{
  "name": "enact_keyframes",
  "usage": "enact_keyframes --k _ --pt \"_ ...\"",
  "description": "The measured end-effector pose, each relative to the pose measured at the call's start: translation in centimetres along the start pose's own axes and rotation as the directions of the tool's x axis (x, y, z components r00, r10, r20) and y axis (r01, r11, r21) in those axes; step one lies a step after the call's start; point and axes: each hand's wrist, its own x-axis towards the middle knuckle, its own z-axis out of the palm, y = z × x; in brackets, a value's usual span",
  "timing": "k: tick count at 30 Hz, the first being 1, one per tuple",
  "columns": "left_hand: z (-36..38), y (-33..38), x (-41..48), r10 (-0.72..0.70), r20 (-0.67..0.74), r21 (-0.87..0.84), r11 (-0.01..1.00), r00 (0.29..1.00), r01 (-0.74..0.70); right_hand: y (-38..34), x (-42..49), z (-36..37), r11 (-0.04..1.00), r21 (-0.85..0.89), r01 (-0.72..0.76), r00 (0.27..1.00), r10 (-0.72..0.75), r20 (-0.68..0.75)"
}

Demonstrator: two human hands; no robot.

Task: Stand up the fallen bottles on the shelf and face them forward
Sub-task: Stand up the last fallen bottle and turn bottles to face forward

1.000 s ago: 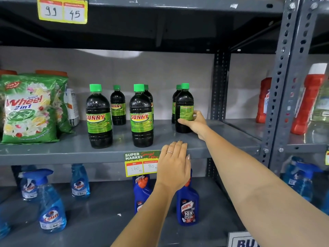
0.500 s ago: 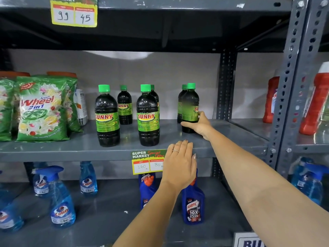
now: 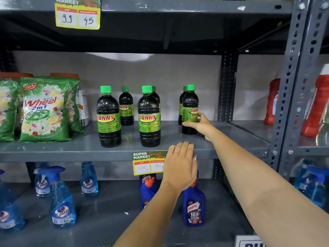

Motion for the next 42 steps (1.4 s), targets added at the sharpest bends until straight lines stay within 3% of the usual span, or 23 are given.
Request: enact_keyframes --k 5,11,30,42 --pt "0.1 0.1 0.0 -0.011 -0.005 0.001 1.0 1.0 0.011 0.0 0.2 -0.3 0.999 -0.049 -0.014 0.999 0.016 0.046" --pt "0.2 0.1 0.1 -0.019 -0.002 0.007 1.0 1.0 0.019 0.3 -0.1 0.1 0.997 -0.076 0.001 0.999 -0.003 -0.032" --pt "-0.8 0.4 0.1 0.003 0.055 0.066 0.998 0.998 -0.006 -1.8 -2.3 0.1 0.968 -0.252 -0.013 1.0 0.016 0.009" --pt "-1.3 0.2 0.1 0.016 0.041 0.028 0.999 0.999 -0.017 -2.2 -6.5 -0.4 0.97 -0.243 0.028 1.0 -0.027 0.007"
